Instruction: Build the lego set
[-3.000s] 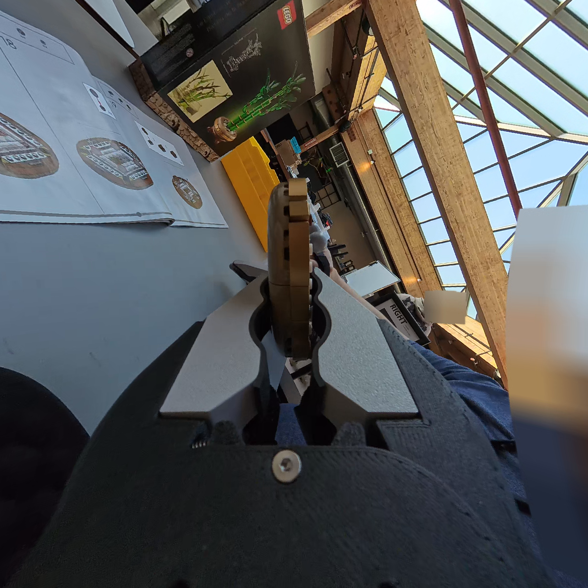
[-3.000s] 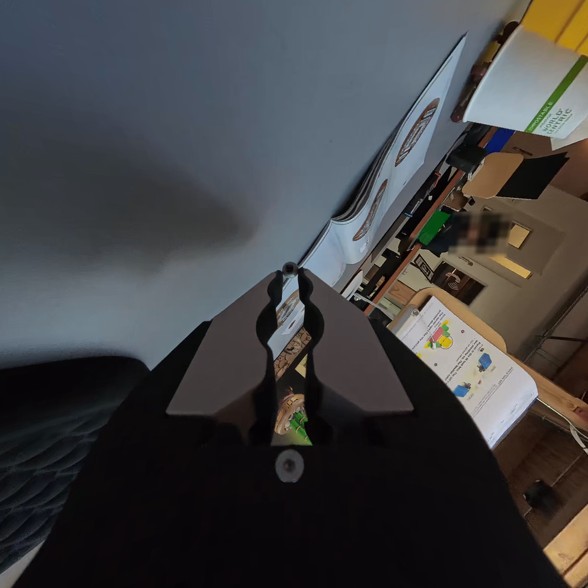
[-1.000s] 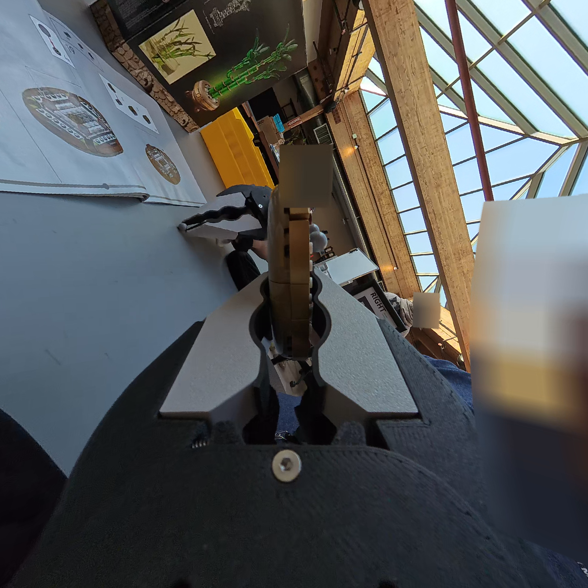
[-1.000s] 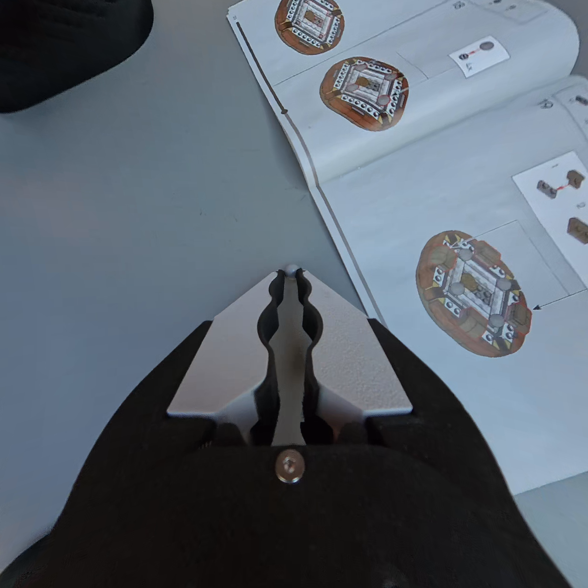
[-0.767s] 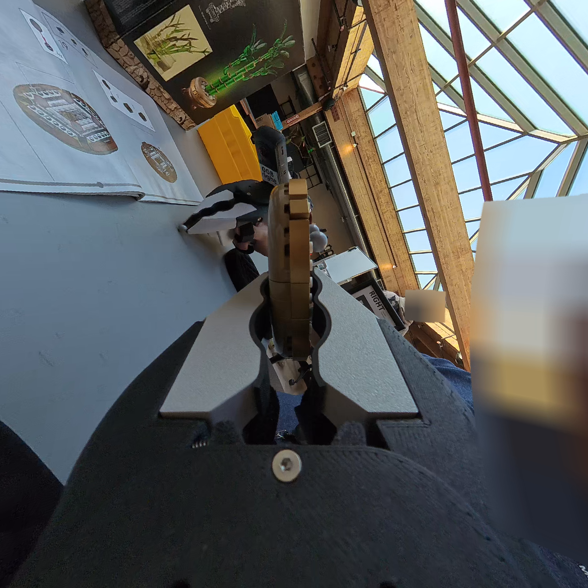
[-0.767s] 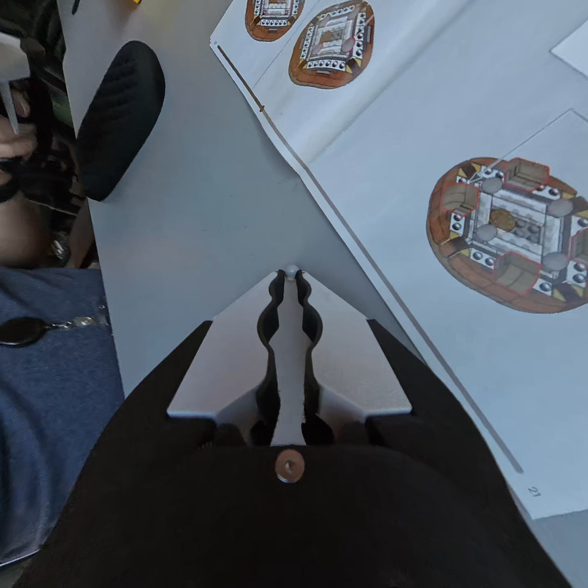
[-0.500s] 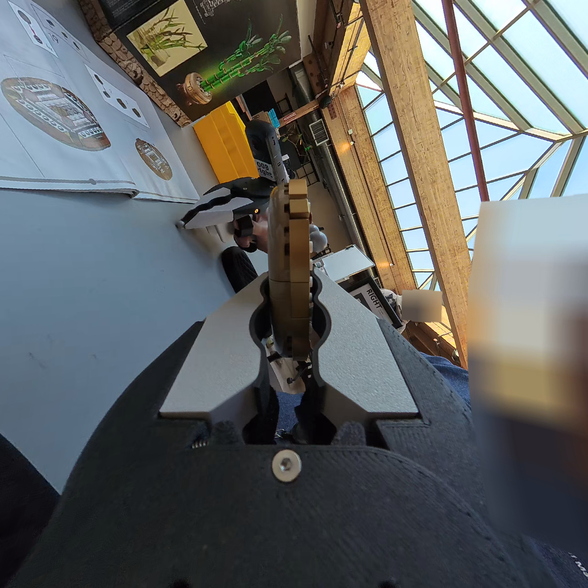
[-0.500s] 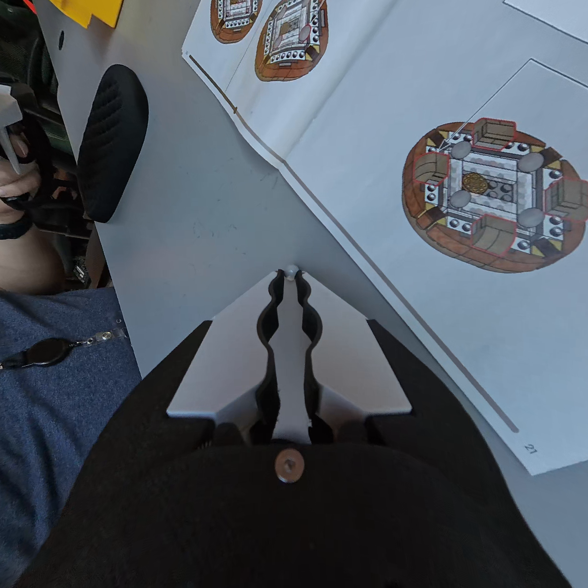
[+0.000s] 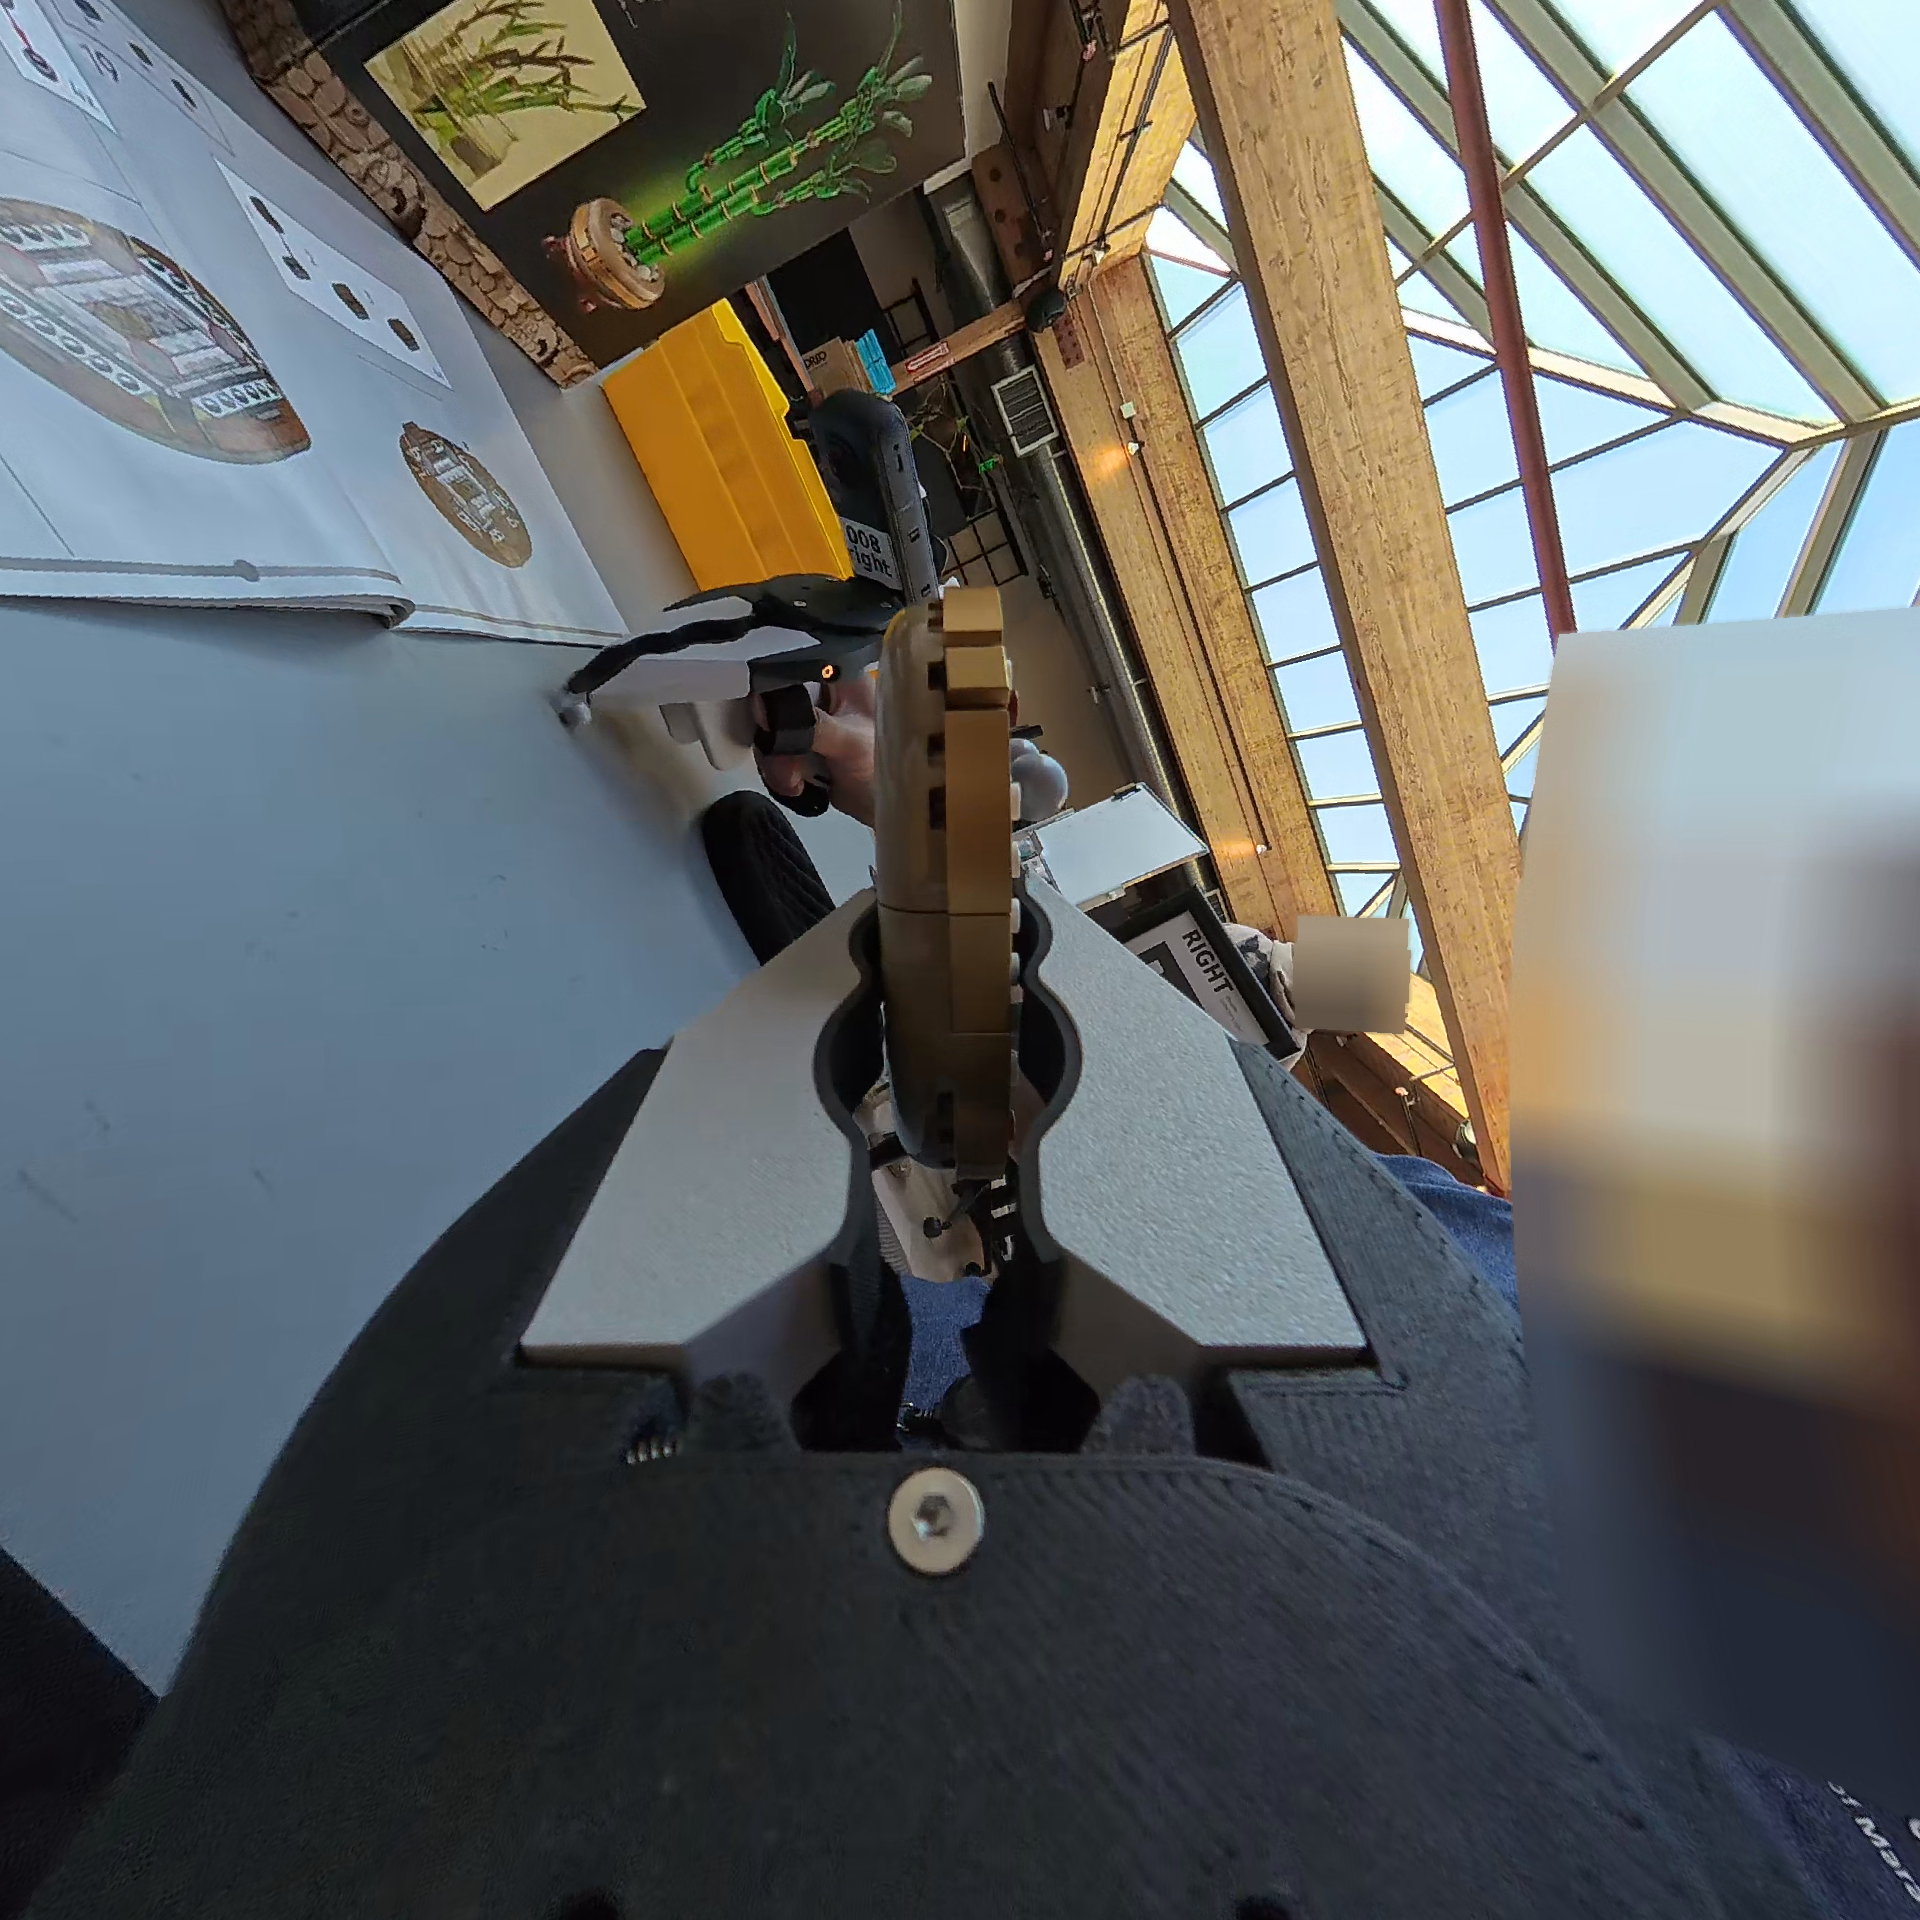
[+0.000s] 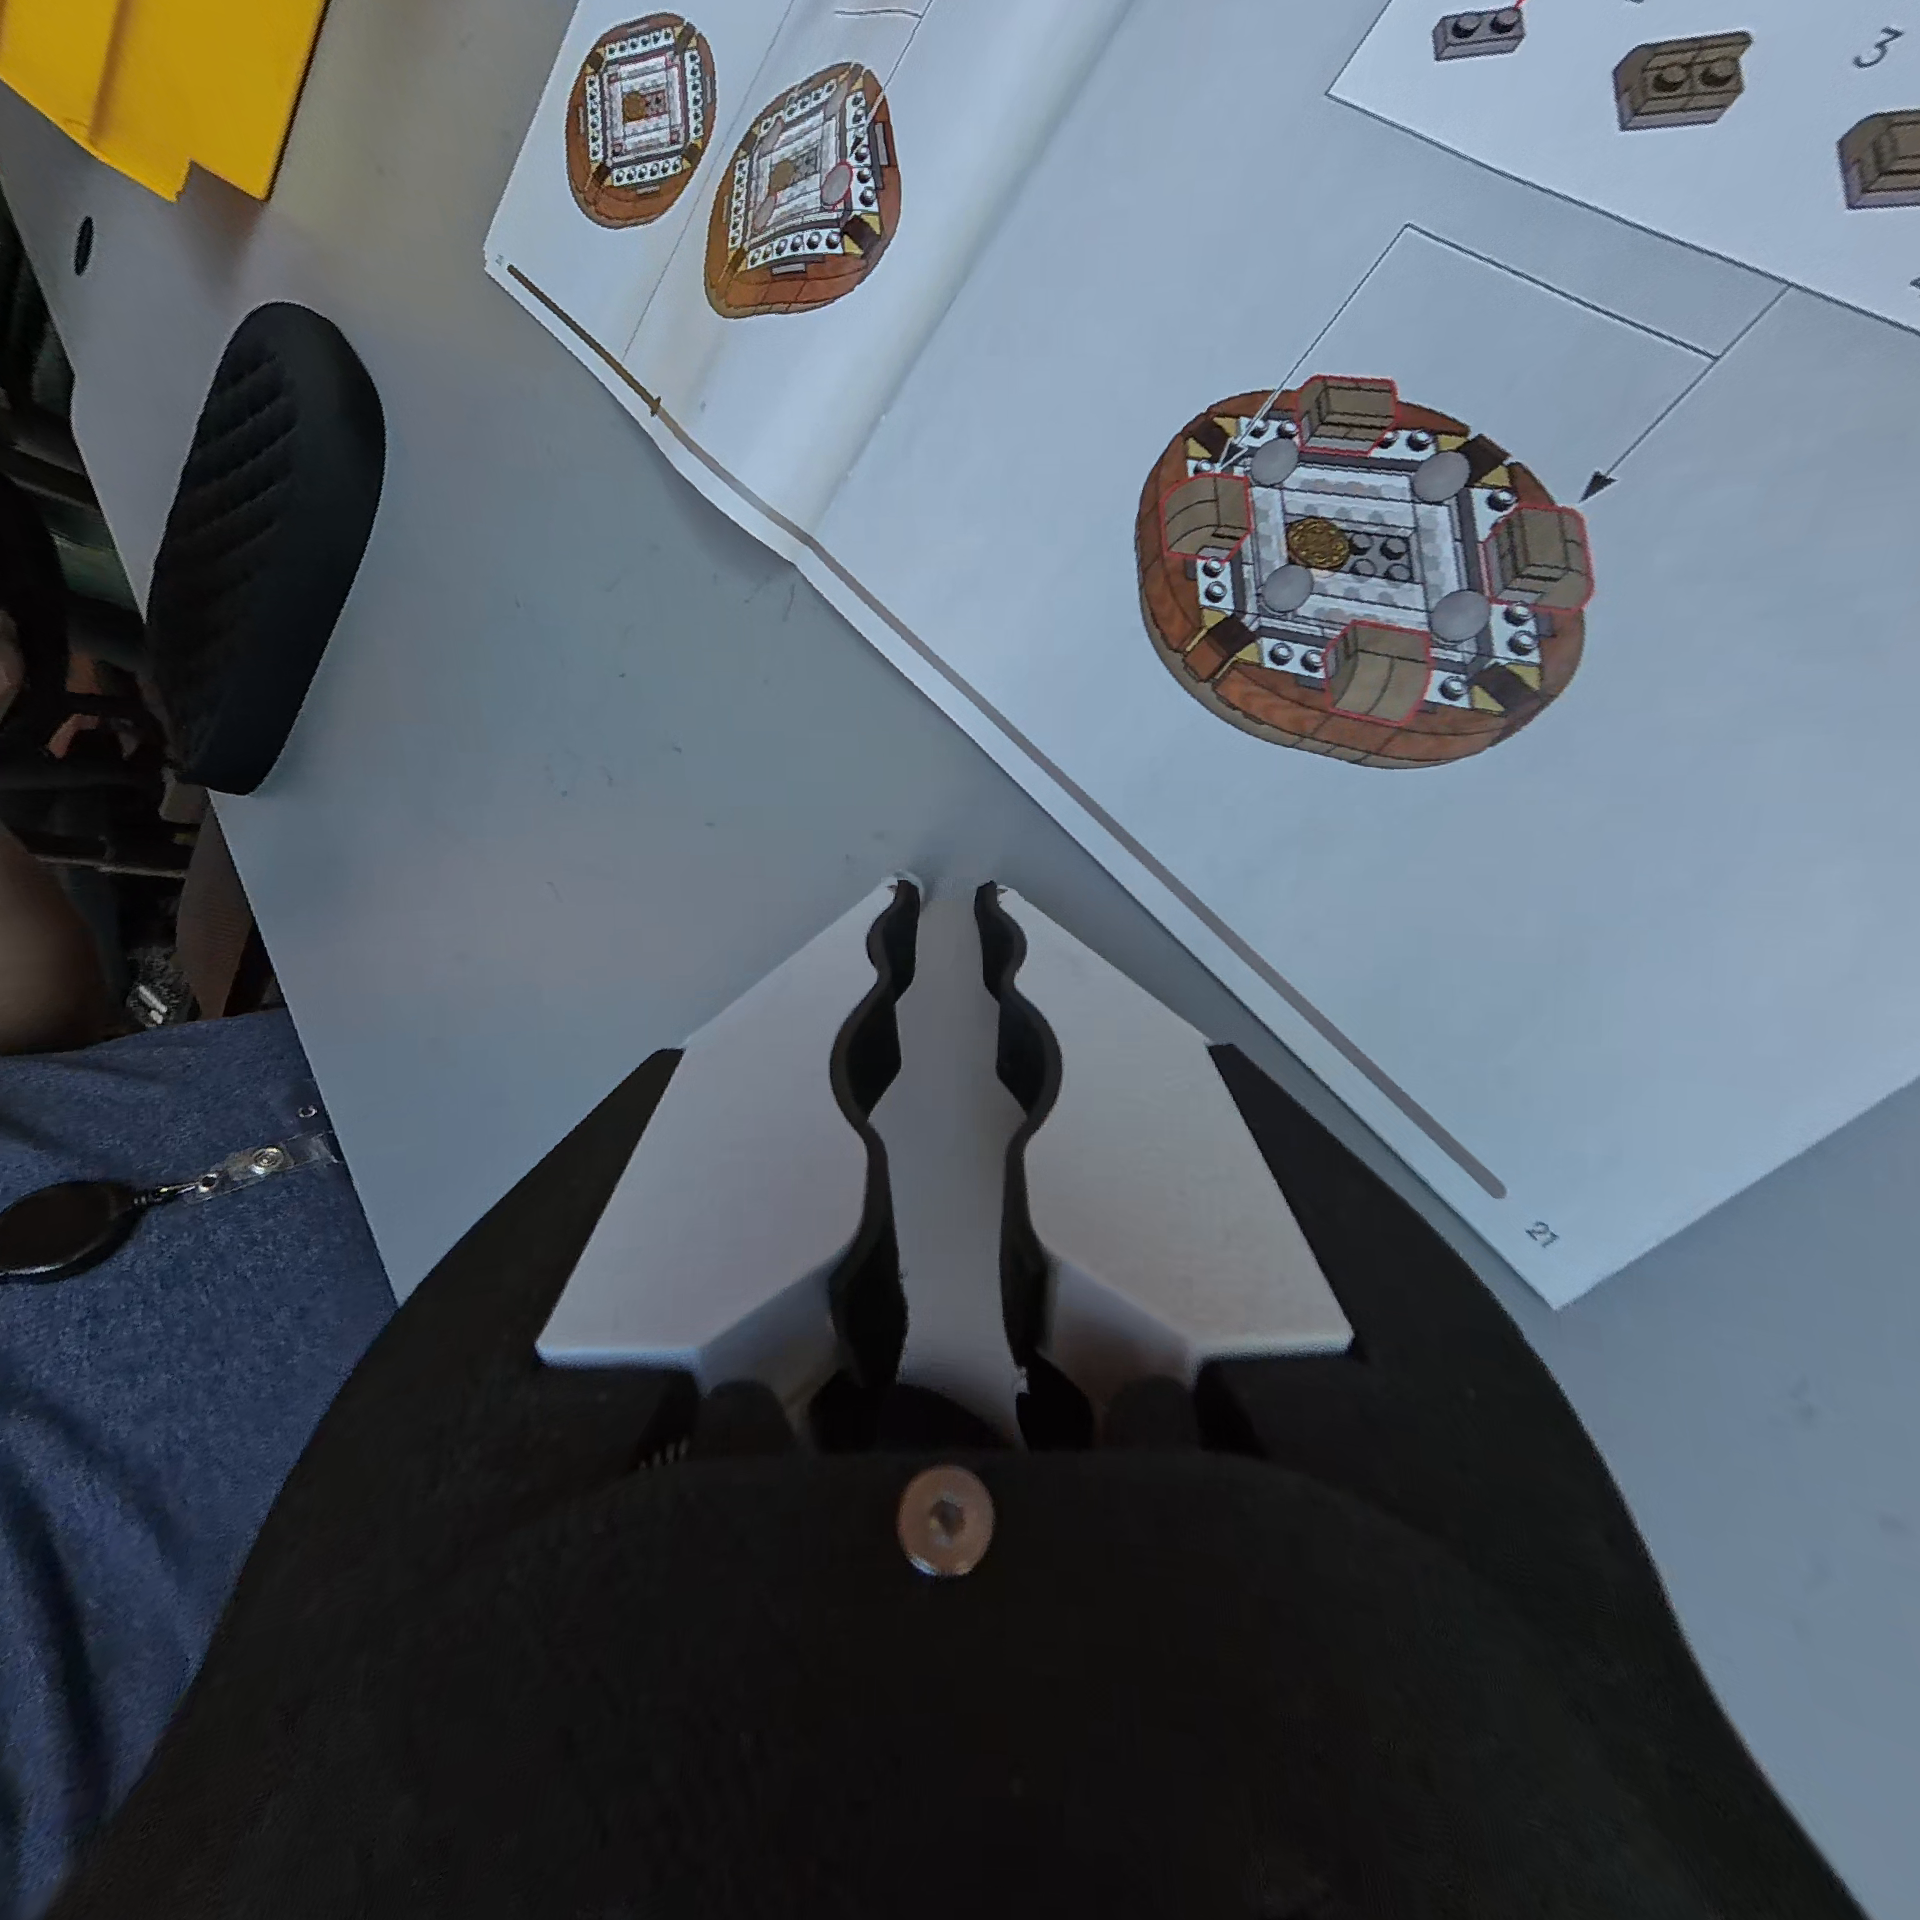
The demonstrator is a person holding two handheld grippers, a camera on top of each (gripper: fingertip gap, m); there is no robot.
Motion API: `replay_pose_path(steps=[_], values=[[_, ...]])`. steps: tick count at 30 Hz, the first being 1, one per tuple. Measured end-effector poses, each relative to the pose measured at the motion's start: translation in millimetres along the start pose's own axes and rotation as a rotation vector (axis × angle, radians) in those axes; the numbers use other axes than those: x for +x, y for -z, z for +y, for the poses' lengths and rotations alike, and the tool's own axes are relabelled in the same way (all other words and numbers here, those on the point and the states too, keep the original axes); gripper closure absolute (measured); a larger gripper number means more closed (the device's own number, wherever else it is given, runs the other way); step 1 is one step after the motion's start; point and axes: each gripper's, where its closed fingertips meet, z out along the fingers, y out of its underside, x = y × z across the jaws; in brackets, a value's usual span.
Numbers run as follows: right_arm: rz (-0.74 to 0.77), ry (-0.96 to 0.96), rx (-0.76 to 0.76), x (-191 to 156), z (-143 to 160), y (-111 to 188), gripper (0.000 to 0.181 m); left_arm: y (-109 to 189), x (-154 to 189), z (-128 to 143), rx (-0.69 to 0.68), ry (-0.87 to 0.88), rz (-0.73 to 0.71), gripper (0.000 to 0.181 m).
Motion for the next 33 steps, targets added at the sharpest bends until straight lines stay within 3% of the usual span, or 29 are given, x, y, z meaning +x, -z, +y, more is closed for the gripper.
replay_pose_path(steps=[4,7,10,18,22,33], values=[[0.044,0.105,0.019,-0.2,-2.4,5.5,0.164,-1.1,0.4,0.4,0.000,-0.001,0.001,0.162],[0.087,0.426,0.034,-18.4,-0.8,10.0,0.164,-0.7,0.4,1.0,-0.001,-0.002,-0.001,0.162],[0.249,0.641,0.039,-19.5,1.5,16.7,0.167,0.6,0.9,0.9,0.002,-0.003,-0.001,0.162],[0.142,0.463,0.050,-26.0,12.4,10.8,0.172,-0.8,0.0,1.9,-0.002,0.001,0.006,0.162],[0.018,0.513,0.013,-52.6,21.2,-2.8,0.172,-0.9,1.6,3.1,-0.003,-0.003,0.007,0.162],[0.029,0.553,0.017,-63.4,10.4,-30.0,0.170,1.0,1.7,3.0,0.000,-0.003,0.005,0.162]])
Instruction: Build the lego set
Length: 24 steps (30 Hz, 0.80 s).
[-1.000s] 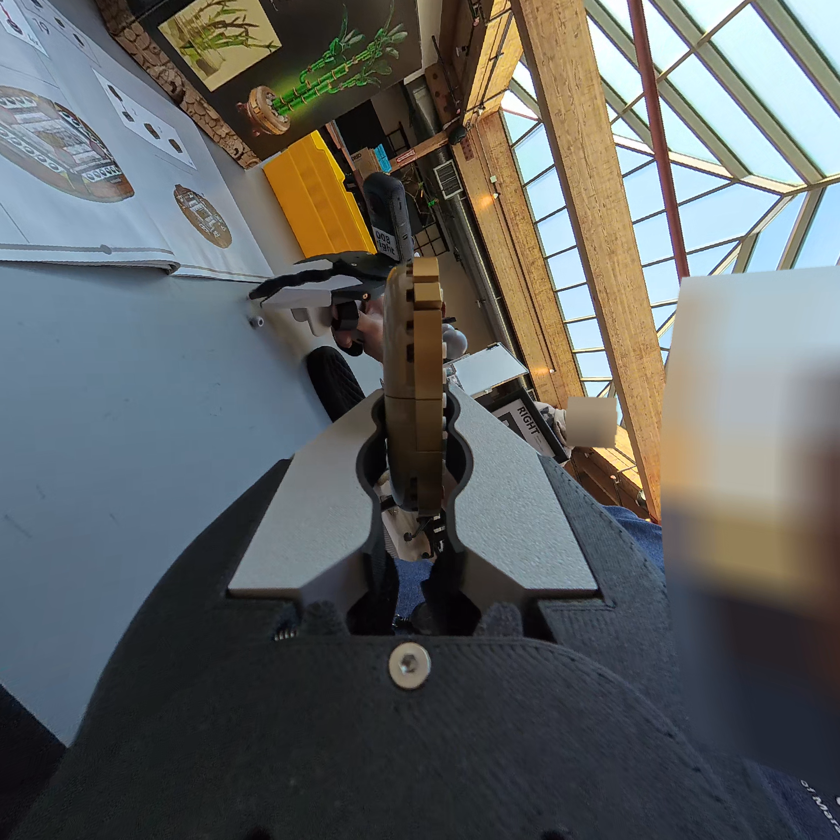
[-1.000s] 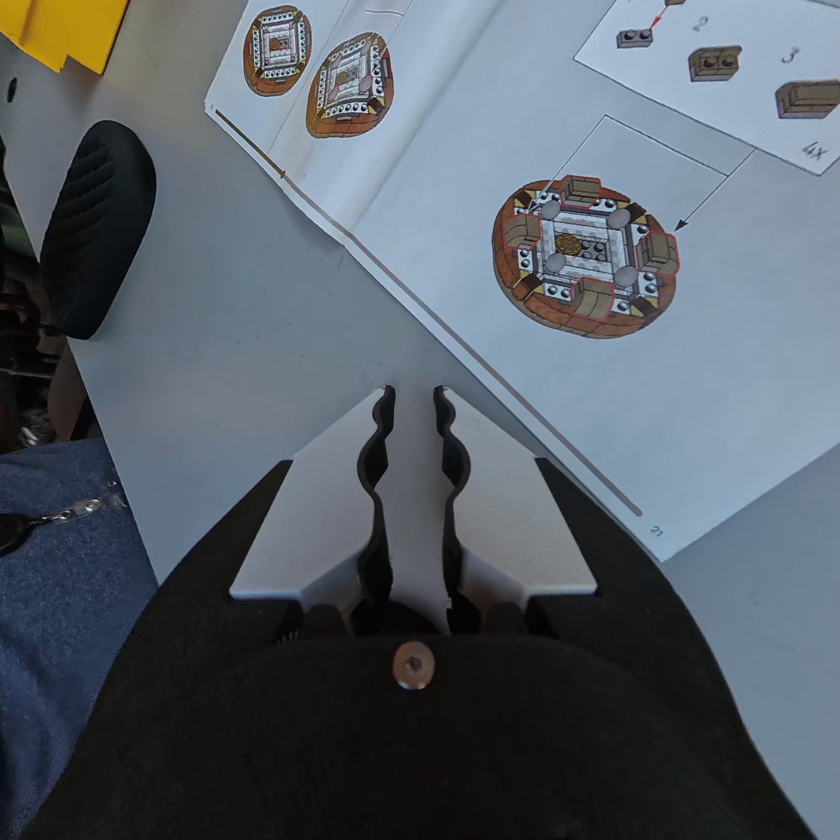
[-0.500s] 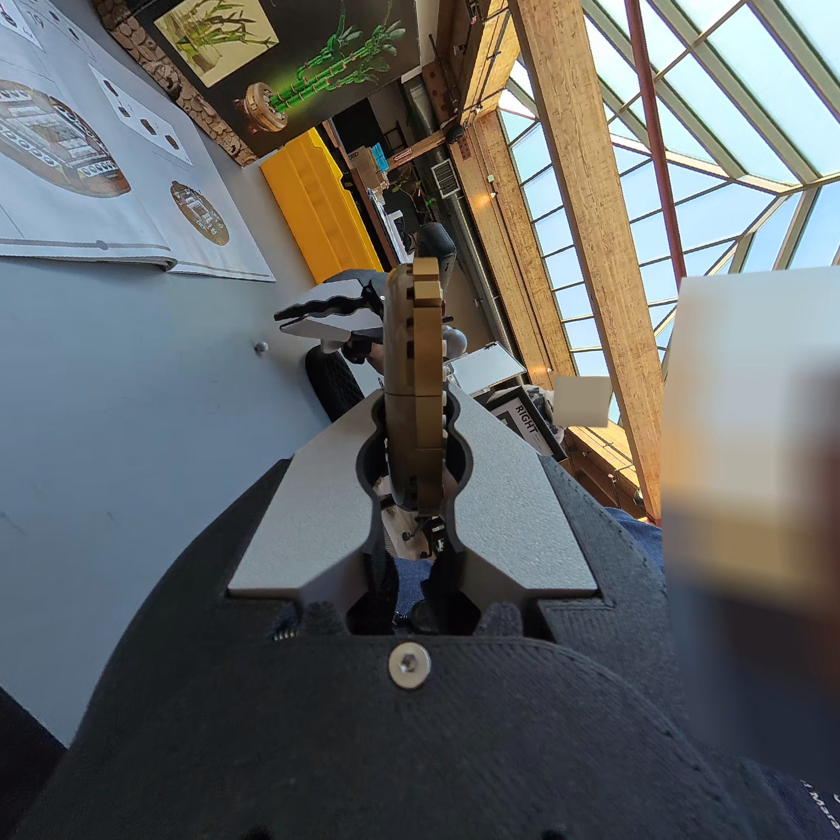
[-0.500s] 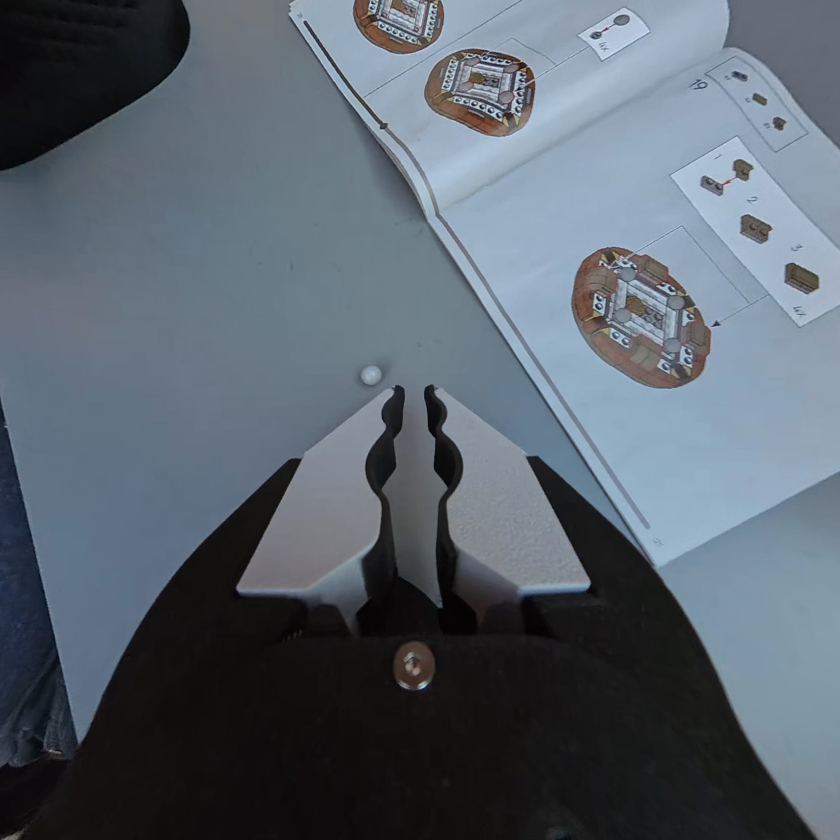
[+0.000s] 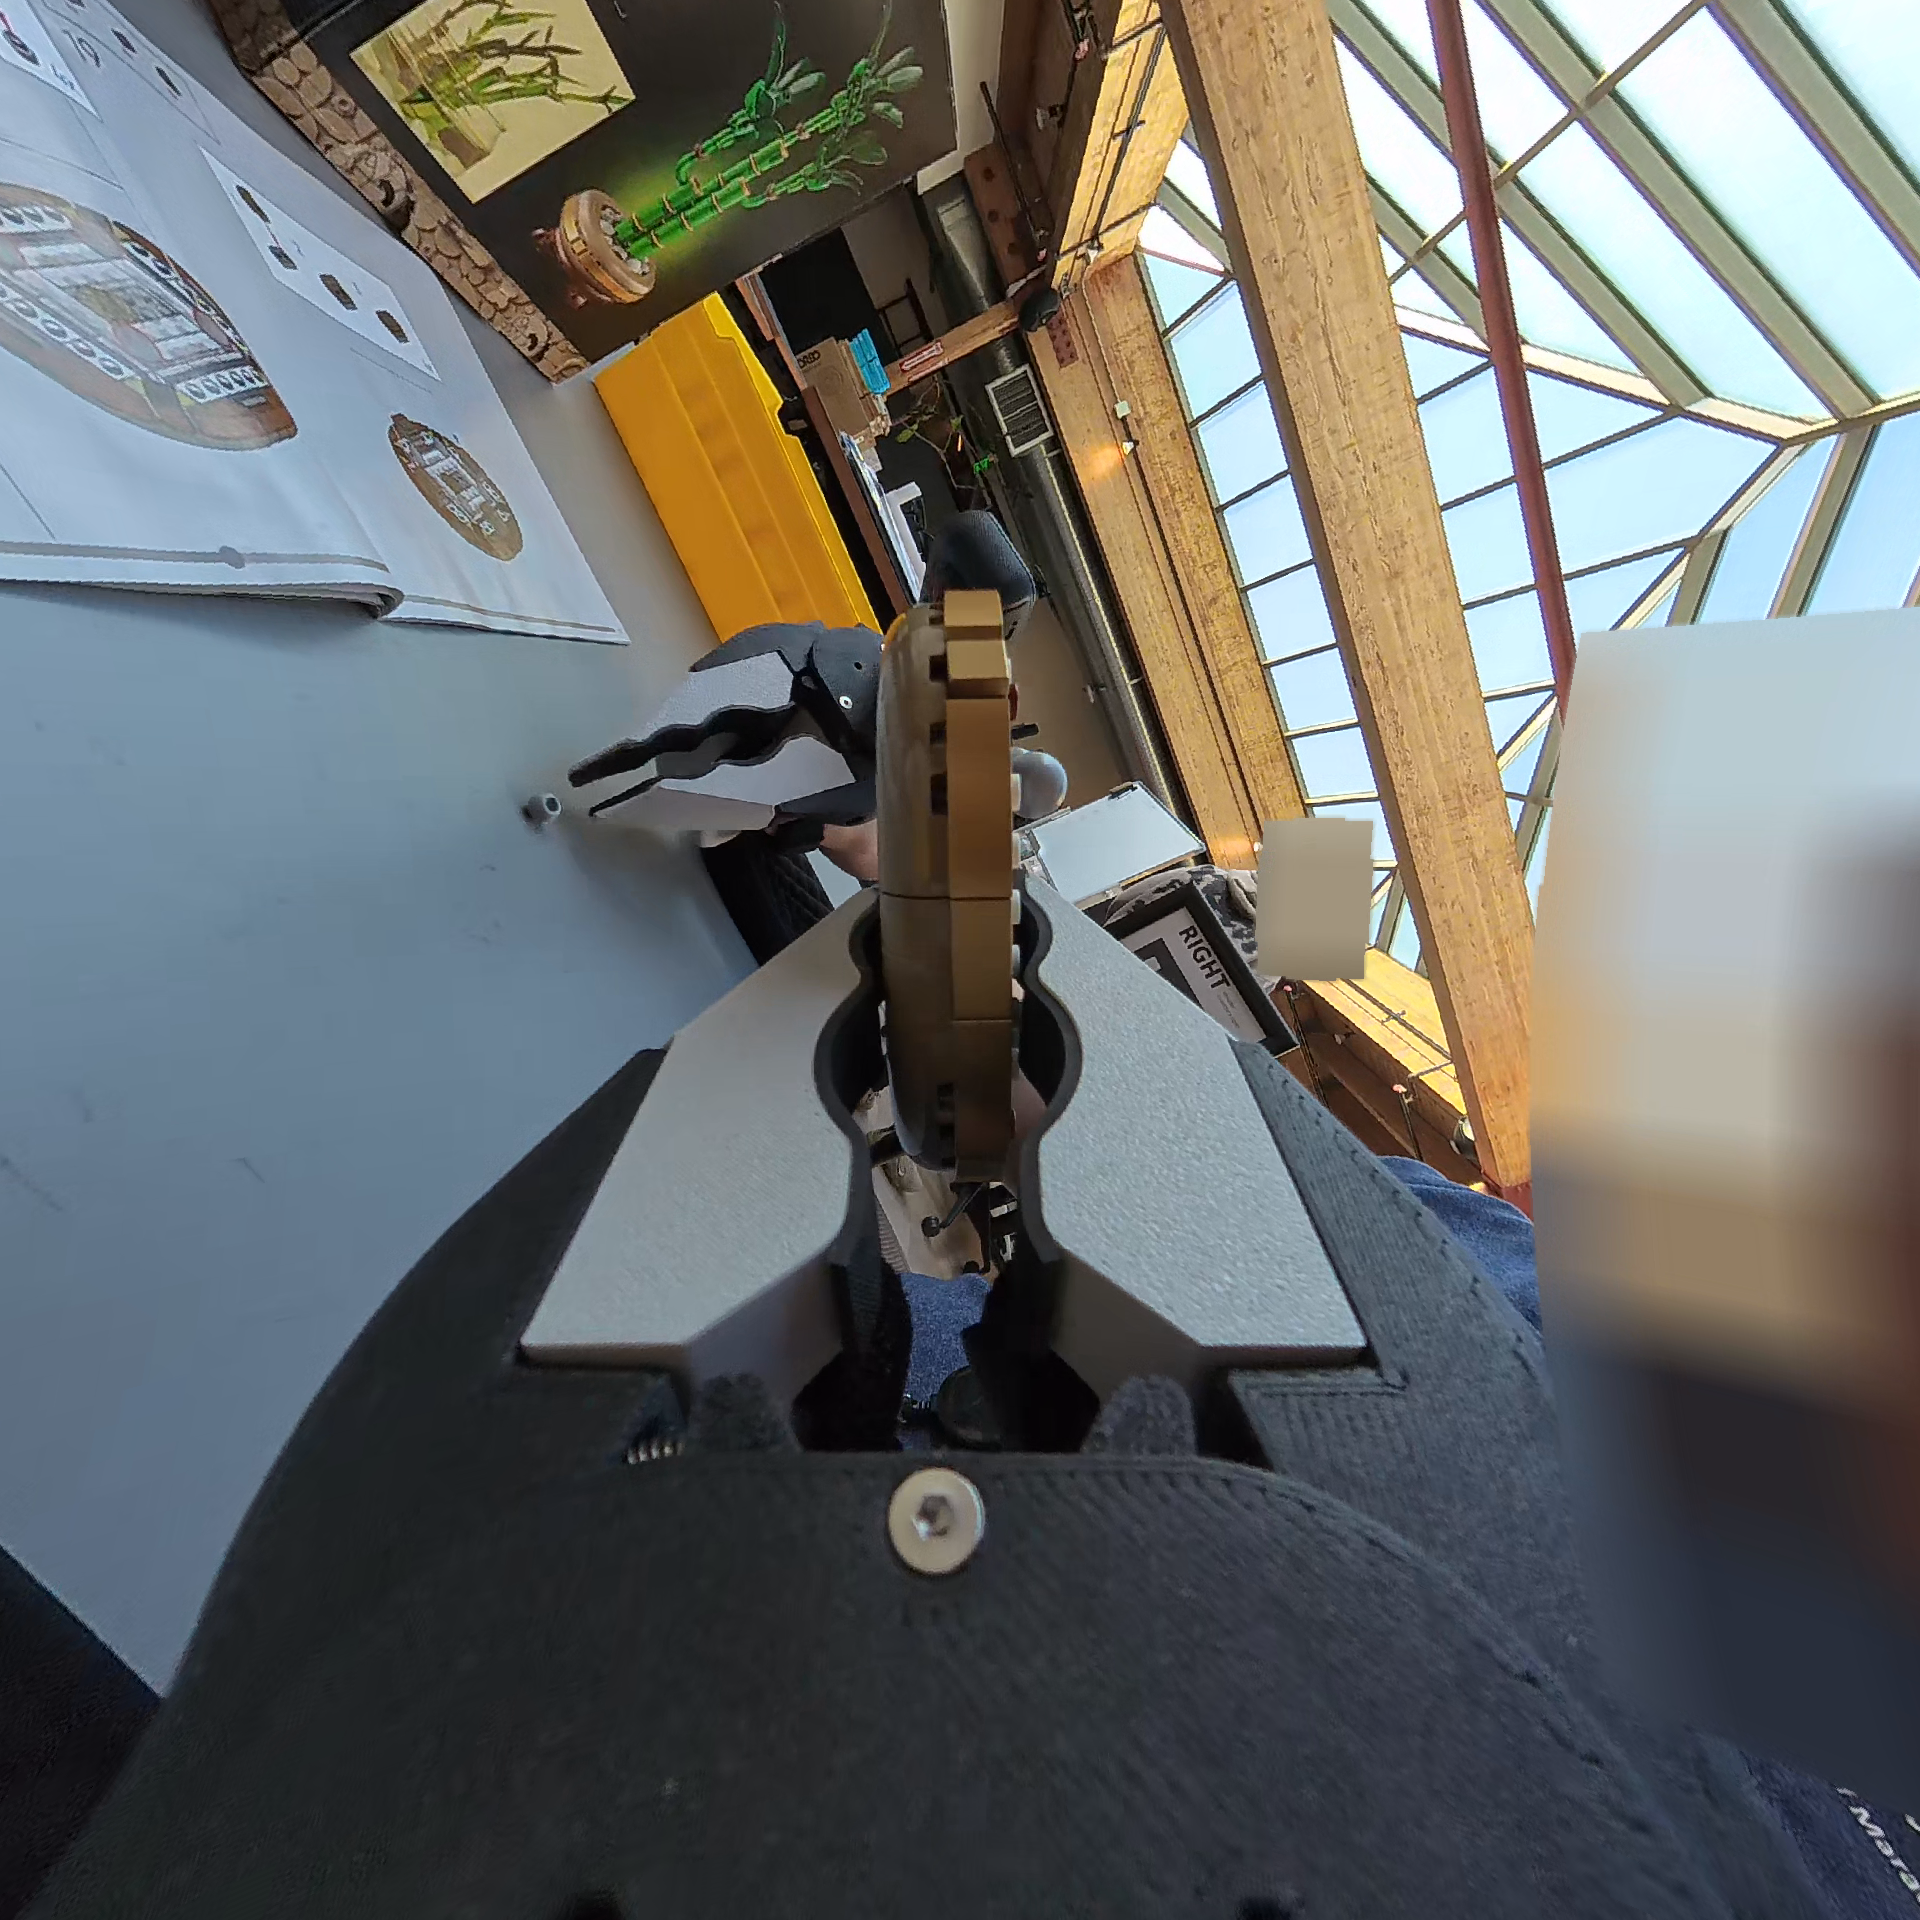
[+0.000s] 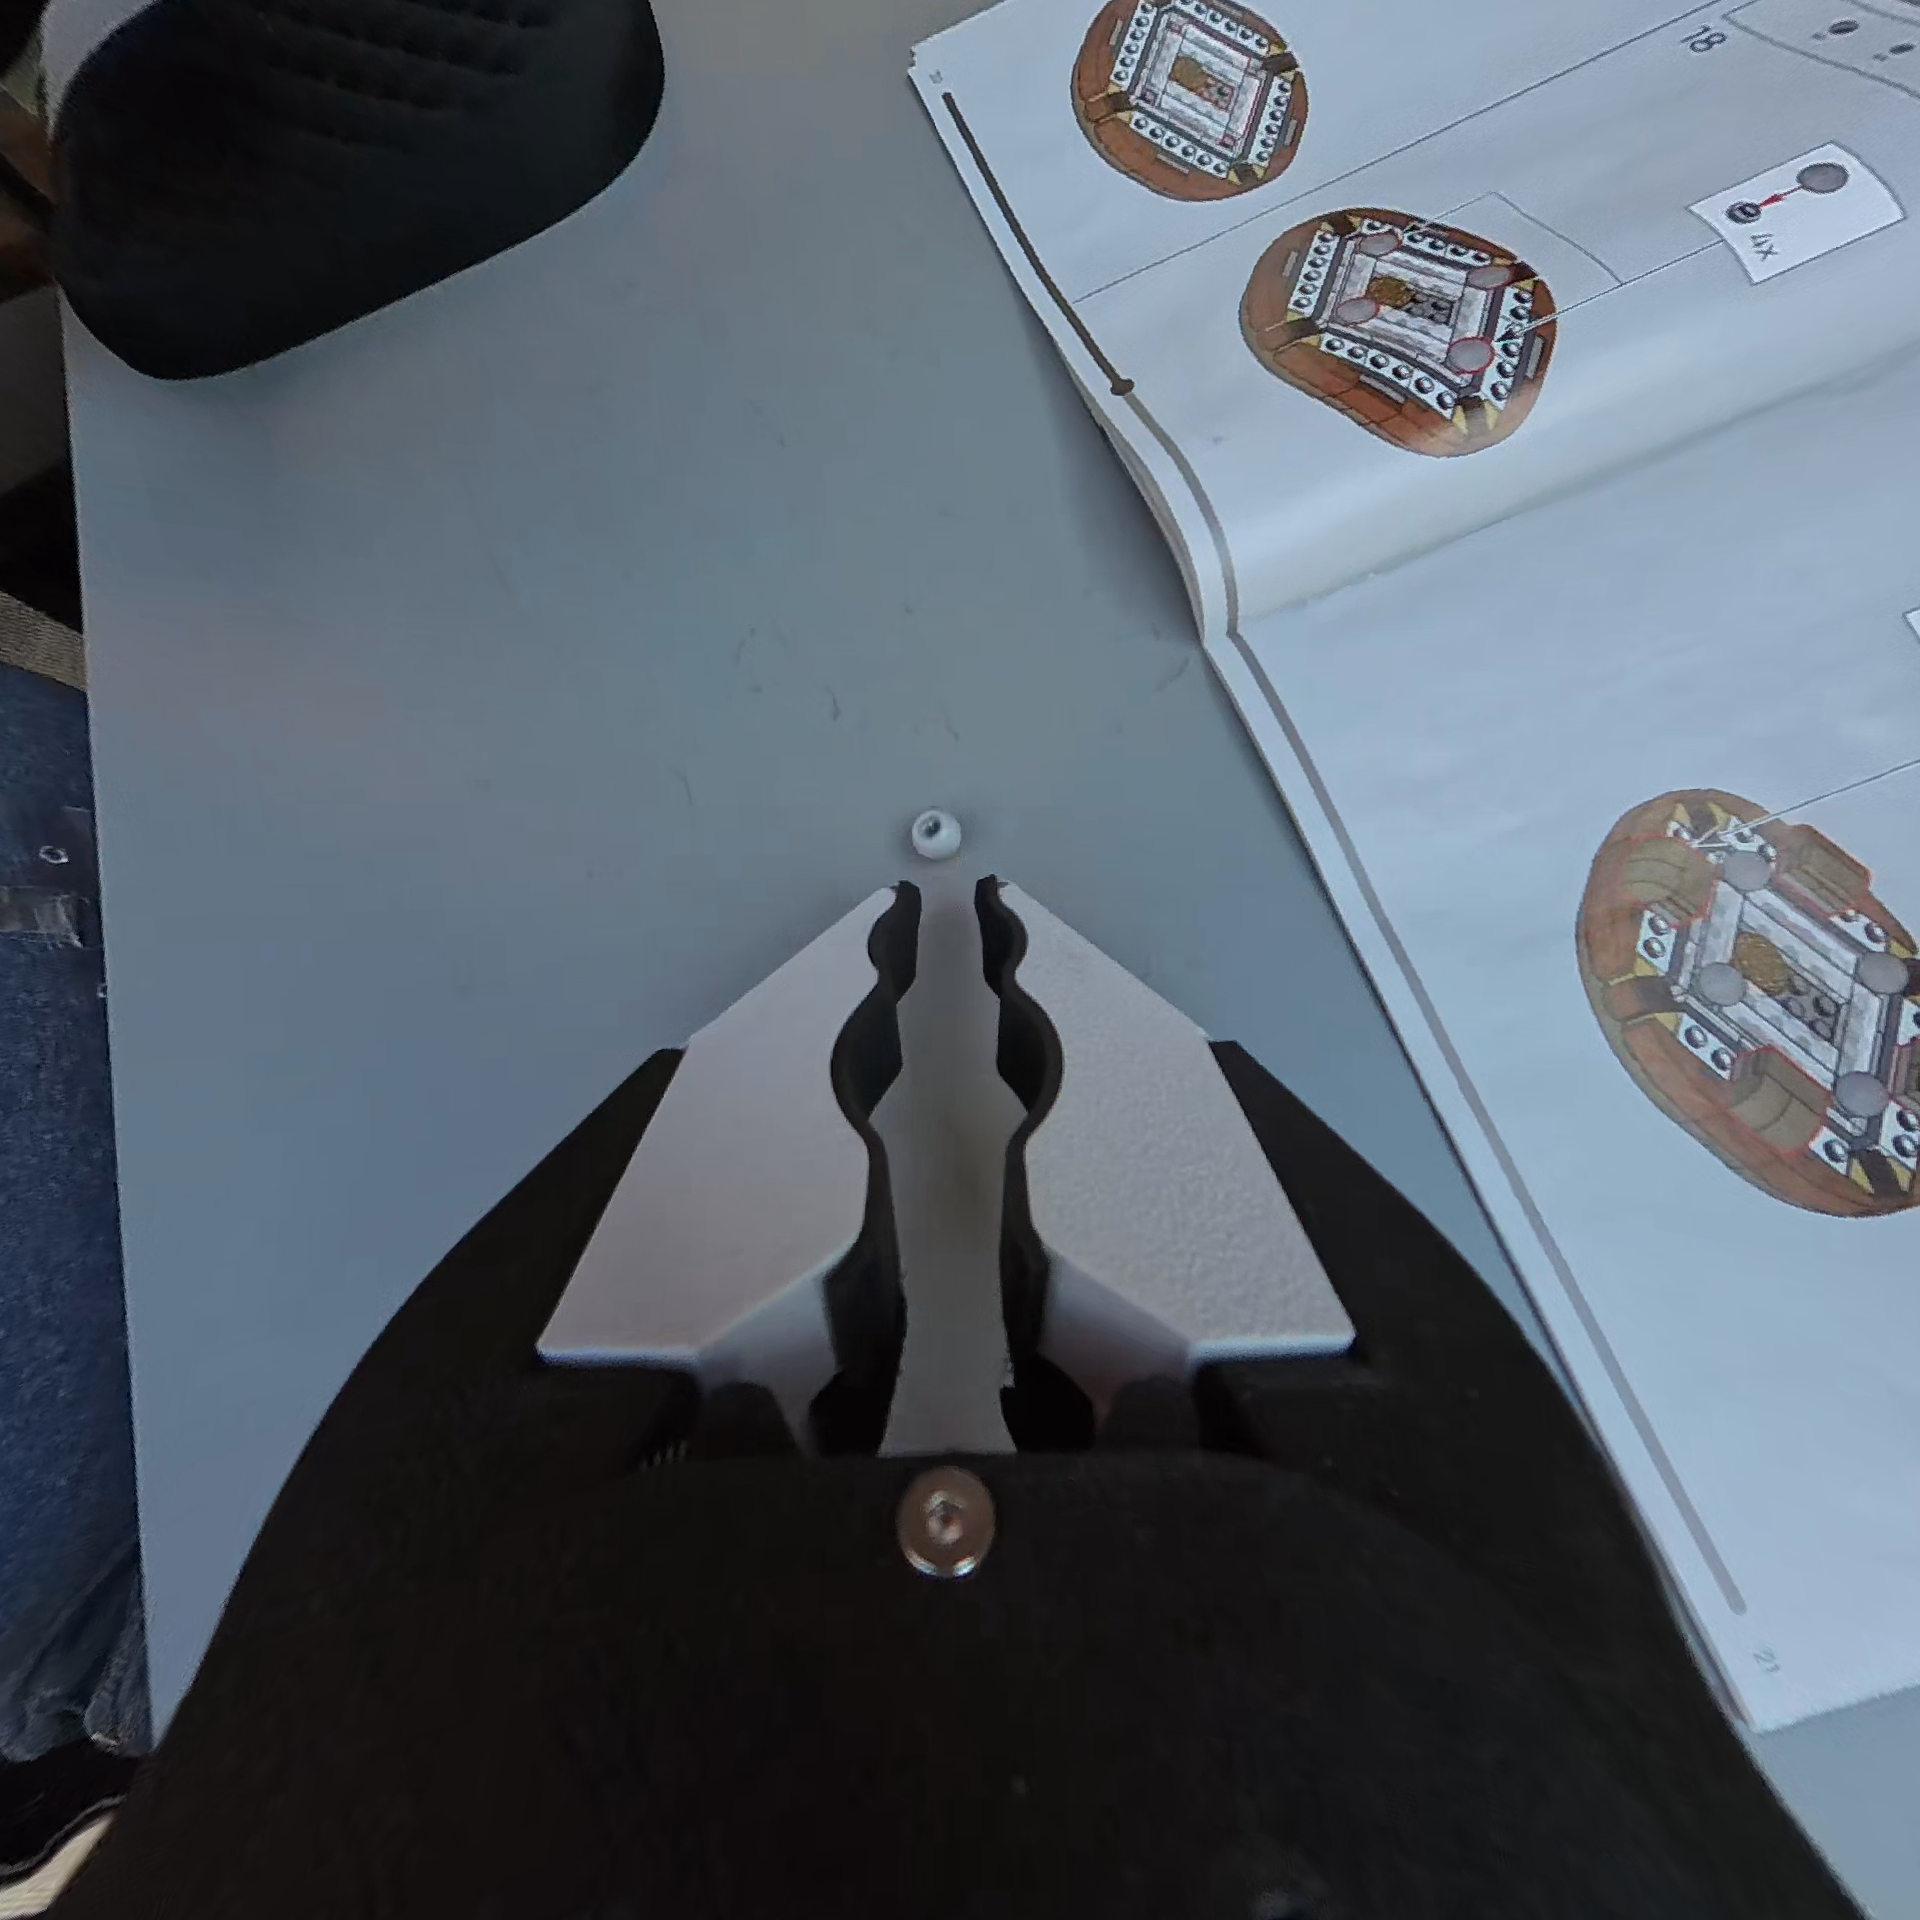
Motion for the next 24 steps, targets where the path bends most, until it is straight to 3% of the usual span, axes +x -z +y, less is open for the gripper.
replay_pose_path(steps=[8,11,16,24], values=[[-0.022,0.033,0.015,-4.1,-17.3,-28.0,0.169,0.6,-1.6,0.3,-0.001,0.007,0.005,0.162],[-0.033,0.064,0.006,-9.5,-22.1,-36.0,0.181,3.3,-3.1,-0.7,0.001,0.010,0.000,0.162],[-0.065,0.113,-0.024,-21.9,-27.3,-44.9,0.181,9.2,-5.3,-5.9,0.010,0.013,-0.007,0.162],[-0.017,0.153,0.016,-22.7,-38.9,-43.7,0.169,27.6,3.5,-13.7,0.060,-0.025,-0.032,0.162]])
